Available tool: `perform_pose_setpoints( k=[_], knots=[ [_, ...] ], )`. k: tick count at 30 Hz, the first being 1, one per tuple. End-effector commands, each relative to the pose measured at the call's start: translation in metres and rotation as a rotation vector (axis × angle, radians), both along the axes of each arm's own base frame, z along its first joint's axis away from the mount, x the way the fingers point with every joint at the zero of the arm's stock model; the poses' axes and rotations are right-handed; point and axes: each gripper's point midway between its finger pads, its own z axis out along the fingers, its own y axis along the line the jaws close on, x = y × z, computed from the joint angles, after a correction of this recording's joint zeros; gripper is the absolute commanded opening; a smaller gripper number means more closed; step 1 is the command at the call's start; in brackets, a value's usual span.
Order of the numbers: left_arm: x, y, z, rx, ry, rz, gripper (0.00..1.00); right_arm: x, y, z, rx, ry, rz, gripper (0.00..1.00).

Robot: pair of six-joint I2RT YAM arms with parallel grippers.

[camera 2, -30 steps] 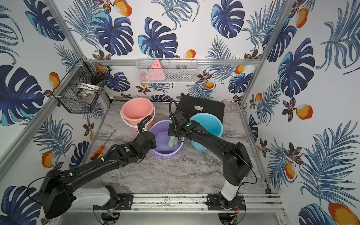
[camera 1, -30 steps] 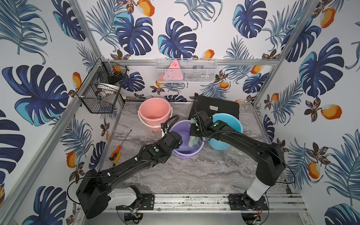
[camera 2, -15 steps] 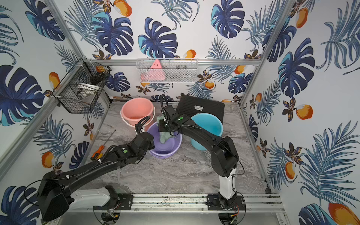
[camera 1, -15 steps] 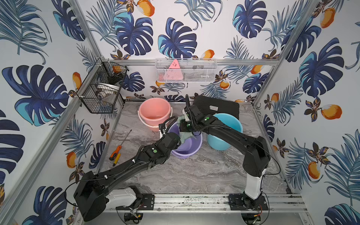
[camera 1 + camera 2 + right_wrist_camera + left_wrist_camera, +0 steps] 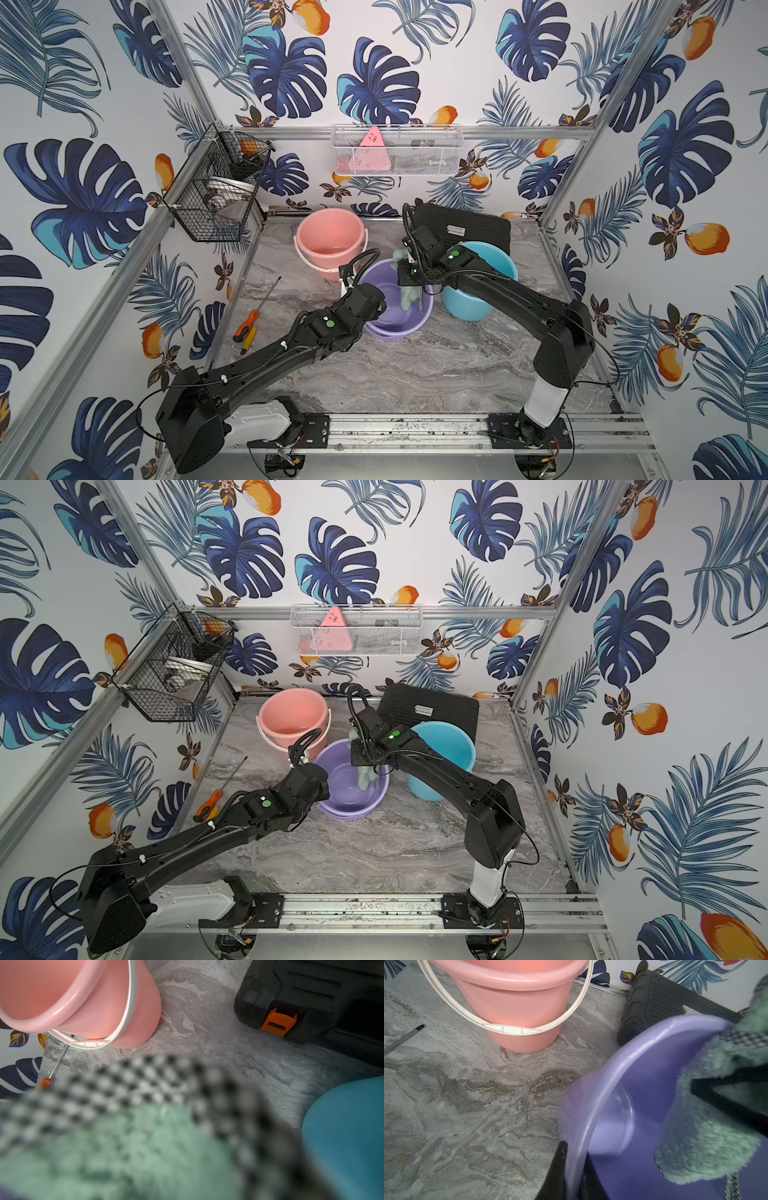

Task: Wipe the inside of the bucket with a cloth
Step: Wipe the dirt from the inside of the bucket.

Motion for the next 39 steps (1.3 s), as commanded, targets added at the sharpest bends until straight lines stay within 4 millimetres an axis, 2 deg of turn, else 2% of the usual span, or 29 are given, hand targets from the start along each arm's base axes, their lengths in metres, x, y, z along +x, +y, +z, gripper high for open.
perform_pose_setpoints(
  k=[1,5,12,15,19,22,24,28,33,39],
  knots=[
    [-0.01,0.016,-0.01,0.094,0.057,0.015,0.0,-0.007,-0.027,0.003,-0.09,-0.018,-0.057,0.0],
    [-0.007,0.013,-0.012,0.106,0.056,0.004,0.0,-0.031,-0.03,-0.003,-0.107,0.018,-0.034,0.0],
    [-0.003,0.006,-0.009,0.099,0.044,-0.026,0.0,-0.084,-0.016,-0.021,-0.082,0.125,0.021,0.0],
    [-0.003,0.004,-0.01,0.09,0.047,-0.03,0.0,-0.092,-0.008,-0.021,-0.051,0.128,0.031,0.0],
    [-0.006,0.0,-0.014,0.059,0.06,-0.049,0.0,-0.079,-0.002,-0.019,-0.043,0.091,0.023,0.0],
    [-0.01,-0.001,-0.014,0.043,0.072,-0.063,0.0,-0.059,-0.002,-0.023,-0.078,0.05,0.002,0.0],
    [-0.013,0.0,-0.012,0.032,0.065,-0.065,0.0,-0.043,-0.006,-0.031,-0.09,0.081,-0.017,0.0],
    [-0.015,-0.001,-0.006,0.016,0.061,-0.084,0.0,-0.018,-0.002,-0.035,-0.045,0.093,-0.029,0.0],
    [-0.015,-0.006,-0.006,0.003,0.074,-0.108,0.0,0.005,0.026,-0.013,0.031,0.036,-0.003,0.0],
    [-0.016,-0.012,-0.016,0.001,0.115,-0.116,0.0,0.011,0.073,-0.008,0.111,0.057,0.098,0.0]
  ],
)
